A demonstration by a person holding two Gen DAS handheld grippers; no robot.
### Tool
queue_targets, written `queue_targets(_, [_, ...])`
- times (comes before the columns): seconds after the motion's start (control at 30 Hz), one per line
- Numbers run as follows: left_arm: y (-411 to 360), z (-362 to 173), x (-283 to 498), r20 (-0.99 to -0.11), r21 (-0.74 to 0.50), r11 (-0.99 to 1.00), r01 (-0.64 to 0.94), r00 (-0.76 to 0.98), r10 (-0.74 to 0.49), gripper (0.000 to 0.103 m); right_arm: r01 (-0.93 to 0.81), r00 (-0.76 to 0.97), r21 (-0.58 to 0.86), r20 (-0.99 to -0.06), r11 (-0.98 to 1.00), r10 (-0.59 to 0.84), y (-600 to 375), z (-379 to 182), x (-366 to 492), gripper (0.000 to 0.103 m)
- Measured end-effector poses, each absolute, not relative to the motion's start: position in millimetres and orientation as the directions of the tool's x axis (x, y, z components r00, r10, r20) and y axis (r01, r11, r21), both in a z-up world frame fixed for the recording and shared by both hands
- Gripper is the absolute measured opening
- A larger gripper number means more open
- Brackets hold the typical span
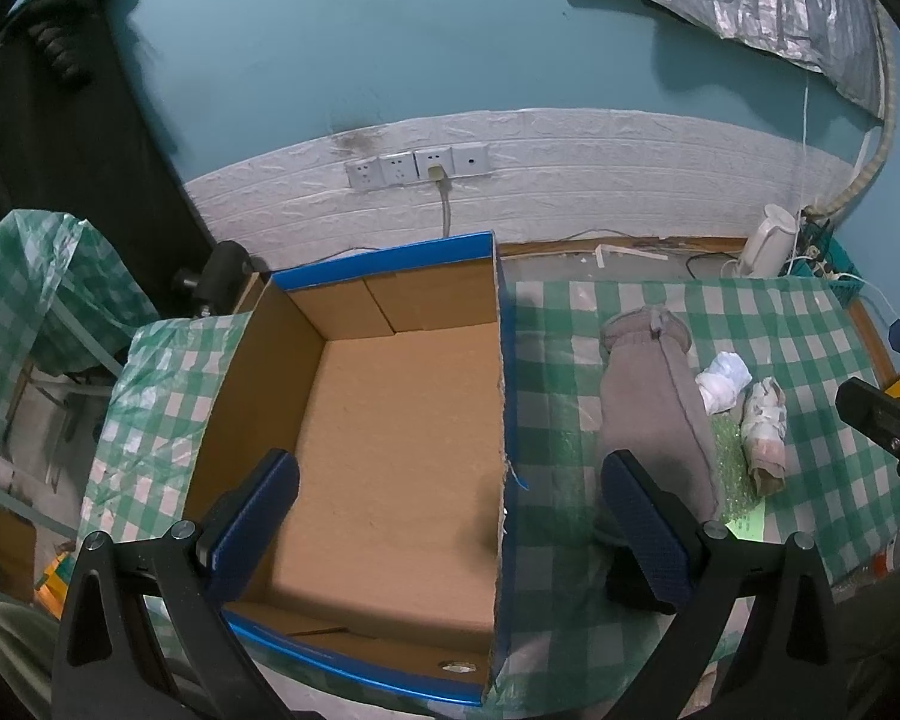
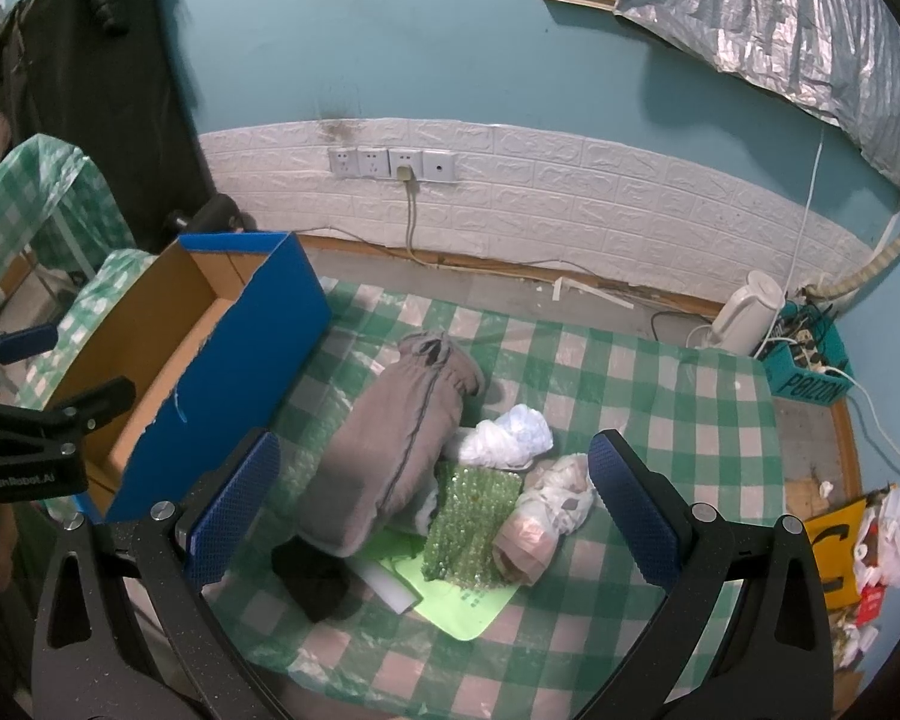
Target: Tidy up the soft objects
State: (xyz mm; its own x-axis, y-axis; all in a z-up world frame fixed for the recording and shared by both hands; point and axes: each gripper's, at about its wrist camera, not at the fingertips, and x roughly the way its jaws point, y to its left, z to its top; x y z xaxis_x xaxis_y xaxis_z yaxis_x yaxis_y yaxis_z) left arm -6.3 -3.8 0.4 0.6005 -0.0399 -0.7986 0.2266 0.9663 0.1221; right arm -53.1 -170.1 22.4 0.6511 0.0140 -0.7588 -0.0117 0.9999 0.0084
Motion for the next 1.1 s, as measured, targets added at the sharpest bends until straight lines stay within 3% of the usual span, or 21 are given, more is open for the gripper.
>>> queue_targets(1.1, [-15,-6,-8,-0.811,0.119,0.963,0.24,0.583,-0.045,0.102,-0.002,0.648,0.007,-0.762,1.0,0.007,-177,20,-54,0.102])
